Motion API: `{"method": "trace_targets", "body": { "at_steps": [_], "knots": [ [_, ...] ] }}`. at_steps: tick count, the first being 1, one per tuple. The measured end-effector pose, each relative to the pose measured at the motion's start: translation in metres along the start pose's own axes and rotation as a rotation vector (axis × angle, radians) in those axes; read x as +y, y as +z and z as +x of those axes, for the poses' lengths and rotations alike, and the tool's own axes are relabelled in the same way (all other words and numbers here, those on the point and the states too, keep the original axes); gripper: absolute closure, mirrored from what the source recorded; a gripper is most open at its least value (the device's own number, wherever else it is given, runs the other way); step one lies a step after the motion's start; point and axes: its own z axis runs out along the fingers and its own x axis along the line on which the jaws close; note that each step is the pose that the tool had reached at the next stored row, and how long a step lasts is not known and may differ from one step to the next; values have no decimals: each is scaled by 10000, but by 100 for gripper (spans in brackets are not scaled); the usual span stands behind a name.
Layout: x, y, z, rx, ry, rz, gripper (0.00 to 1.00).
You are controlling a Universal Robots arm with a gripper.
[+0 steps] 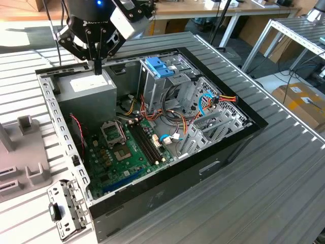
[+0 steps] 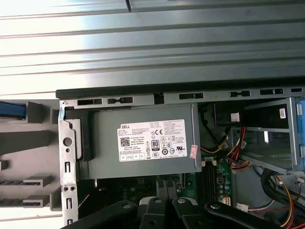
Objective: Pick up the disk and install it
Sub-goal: 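Reach for the disk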
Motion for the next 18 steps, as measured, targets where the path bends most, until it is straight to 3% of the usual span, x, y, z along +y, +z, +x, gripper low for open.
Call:
{"method": "trace_targets", "body": {
  "at_steps": [18],
  "knots": [
    [-5,-2,69,0,-1,0,89]
  ]
}}
